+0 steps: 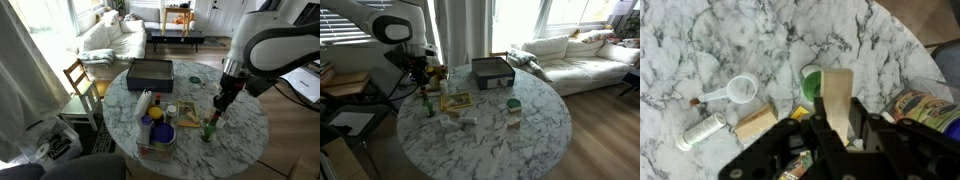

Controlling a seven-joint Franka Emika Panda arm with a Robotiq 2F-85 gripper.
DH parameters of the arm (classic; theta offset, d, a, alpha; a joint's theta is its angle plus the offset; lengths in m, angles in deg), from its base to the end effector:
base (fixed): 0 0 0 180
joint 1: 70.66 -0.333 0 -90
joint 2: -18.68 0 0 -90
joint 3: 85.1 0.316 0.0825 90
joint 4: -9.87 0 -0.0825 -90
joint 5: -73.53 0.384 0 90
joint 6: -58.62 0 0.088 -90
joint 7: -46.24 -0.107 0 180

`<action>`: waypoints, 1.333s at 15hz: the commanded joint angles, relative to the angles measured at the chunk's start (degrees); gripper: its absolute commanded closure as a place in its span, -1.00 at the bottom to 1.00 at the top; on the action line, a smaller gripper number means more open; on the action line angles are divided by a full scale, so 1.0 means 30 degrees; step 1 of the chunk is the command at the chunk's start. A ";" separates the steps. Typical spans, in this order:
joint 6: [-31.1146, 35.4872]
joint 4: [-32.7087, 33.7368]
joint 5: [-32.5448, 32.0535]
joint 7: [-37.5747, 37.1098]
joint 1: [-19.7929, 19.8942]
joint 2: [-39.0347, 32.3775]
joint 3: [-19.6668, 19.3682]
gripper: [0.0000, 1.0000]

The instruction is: Pick up the green hot sauce bottle to make it stand upright and place a wooden block on top of it

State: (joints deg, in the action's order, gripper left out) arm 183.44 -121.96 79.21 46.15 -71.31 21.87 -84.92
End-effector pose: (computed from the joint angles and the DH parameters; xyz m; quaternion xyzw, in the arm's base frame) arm 0.4969 0.0109 0.3653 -0.9984 0.0232 0.0336 0.0394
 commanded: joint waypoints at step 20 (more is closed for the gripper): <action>0.0547 -0.0036 -0.0283 -0.0258 -0.0078 -0.0141 0.0224 0.85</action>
State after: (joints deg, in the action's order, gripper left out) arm 184.28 -121.96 79.11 46.13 -71.47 21.87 -84.39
